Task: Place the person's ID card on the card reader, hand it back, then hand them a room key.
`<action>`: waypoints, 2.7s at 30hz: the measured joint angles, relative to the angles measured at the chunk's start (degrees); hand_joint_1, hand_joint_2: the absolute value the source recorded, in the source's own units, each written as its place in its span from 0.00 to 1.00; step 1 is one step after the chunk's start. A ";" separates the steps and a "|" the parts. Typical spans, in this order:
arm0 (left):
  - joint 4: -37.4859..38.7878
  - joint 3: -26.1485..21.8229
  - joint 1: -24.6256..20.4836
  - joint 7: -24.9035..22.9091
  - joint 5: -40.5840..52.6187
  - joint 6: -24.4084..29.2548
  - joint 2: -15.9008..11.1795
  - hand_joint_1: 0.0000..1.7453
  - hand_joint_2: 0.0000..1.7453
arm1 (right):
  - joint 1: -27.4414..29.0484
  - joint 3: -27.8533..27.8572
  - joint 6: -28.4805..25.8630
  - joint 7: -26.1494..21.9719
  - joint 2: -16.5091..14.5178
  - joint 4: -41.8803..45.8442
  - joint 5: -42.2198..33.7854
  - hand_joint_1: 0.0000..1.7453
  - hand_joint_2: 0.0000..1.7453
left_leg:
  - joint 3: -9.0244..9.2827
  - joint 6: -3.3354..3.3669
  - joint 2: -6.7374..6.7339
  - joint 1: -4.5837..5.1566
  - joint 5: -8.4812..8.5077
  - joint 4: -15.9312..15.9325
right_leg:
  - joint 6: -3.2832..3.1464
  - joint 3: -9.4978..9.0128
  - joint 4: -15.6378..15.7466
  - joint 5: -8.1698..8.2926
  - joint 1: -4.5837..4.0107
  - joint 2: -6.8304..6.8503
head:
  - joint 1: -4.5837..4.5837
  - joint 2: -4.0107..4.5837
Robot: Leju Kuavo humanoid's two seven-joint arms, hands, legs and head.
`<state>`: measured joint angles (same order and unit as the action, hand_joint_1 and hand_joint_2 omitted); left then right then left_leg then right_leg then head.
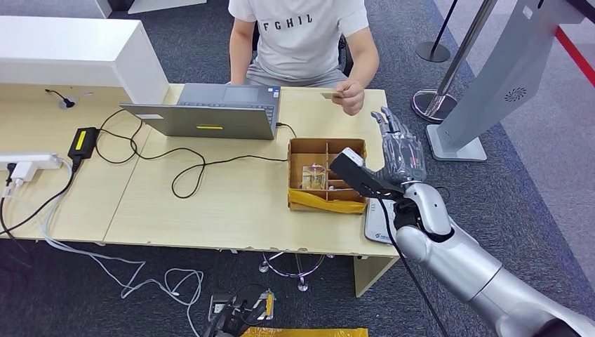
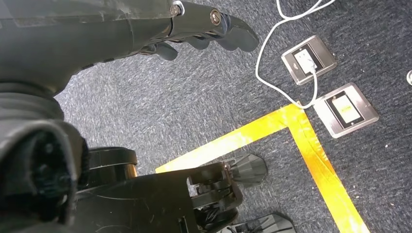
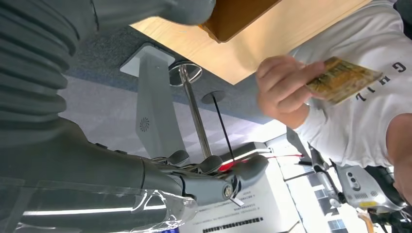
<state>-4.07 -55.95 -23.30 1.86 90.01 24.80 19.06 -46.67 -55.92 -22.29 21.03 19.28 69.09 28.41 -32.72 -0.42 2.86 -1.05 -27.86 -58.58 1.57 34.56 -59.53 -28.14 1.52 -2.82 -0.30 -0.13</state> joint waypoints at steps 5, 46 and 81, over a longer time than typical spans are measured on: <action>0.02 0.00 0.00 0.00 0.00 0.06 0.00 0.00 0.00 | 0.00 -0.01 -0.02 -0.03 0.00 0.00 -0.16 0.00 1.00 | 0.00 0.00 0.00 0.00 0.00 0.00 | 0.00 0.00 0.00 0.00 0.00 0.00 | -0.01 0.00; -0.09 -0.52 0.32 2.42 -0.02 -0.73 -0.65 0.00 0.00 | 3.58 -9.28 14.23 -1.81 10.79 32.15 12.72 0.00 0.00 | -0.01 -0.01 -0.06 0.00 -0.01 0.00 | 0.00 0.03 0.02 0.00 0.00 -0.02 | -0.01 0.00; -0.09 -0.52 0.59 4.10 -0.02 0.04 -1.10 0.00 0.00 | 9.73 -12.31 12.92 -16.07 8.42 45.04 10.81 0.00 0.00 | -0.01 -0.03 -0.06 0.01 -0.03 0.01 | 0.00 0.02 0.02 0.00 0.00 -0.01 | -0.08 -0.01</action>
<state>-4.15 -56.48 -22.71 5.96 89.99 24.83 17.96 -36.93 -68.23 -9.38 4.96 27.70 114.13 39.23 -32.72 -0.45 2.80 -1.04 -27.89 -58.56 1.57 34.57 -59.50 -28.14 1.52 -2.83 -0.37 -0.14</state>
